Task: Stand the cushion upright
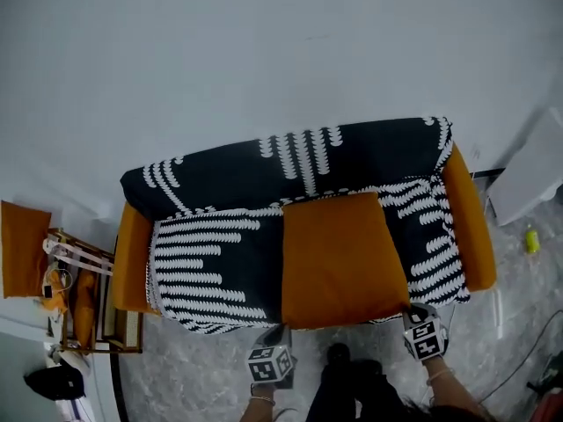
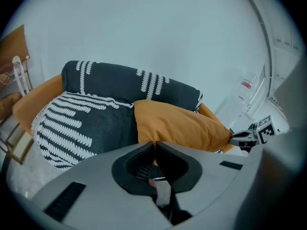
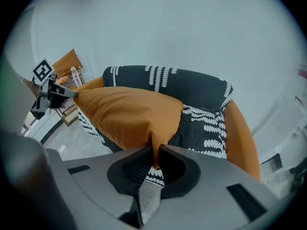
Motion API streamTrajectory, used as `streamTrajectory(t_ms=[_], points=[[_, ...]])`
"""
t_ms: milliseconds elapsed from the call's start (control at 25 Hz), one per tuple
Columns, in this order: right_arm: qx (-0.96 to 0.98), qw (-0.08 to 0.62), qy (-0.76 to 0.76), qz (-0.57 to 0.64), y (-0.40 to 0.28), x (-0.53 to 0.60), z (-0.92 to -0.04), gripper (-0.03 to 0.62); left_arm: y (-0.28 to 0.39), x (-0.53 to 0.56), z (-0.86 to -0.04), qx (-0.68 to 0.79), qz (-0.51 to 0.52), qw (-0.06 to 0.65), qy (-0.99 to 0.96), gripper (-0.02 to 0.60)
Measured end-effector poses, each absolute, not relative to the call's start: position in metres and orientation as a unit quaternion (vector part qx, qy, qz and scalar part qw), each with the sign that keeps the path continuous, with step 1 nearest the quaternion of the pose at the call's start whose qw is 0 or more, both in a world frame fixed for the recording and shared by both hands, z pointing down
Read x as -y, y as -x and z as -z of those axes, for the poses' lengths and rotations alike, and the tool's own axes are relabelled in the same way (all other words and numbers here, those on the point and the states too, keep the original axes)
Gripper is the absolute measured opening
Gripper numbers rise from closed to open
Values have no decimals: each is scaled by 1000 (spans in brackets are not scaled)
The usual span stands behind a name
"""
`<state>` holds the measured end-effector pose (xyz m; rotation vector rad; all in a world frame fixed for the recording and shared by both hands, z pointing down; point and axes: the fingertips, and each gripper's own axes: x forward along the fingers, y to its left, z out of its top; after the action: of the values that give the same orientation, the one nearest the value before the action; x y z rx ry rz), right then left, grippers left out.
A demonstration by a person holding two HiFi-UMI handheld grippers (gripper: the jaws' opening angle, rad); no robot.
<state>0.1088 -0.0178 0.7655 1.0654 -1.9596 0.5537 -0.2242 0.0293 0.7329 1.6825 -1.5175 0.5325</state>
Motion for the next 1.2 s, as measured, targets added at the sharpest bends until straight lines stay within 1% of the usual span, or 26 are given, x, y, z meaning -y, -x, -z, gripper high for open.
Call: streamTrajectory(t_ms=[240, 760, 960, 1200], points=[[776, 405, -432, -217, -109, 15, -733, 40, 224, -33, -703, 600, -203, 394, -666, 34], [782, 353, -463, -224, -106, 19, -659, 40, 234, -28, -635, 614, -172, 378, -671, 34], [777, 340, -479, -227, -103, 25, -646, 41, 239, -19, -623, 605, -180, 365, -684, 35], [773, 321, -500, -223, -105, 46, -630, 41, 238, 1, -606, 604, -165, 353, -695, 34]])
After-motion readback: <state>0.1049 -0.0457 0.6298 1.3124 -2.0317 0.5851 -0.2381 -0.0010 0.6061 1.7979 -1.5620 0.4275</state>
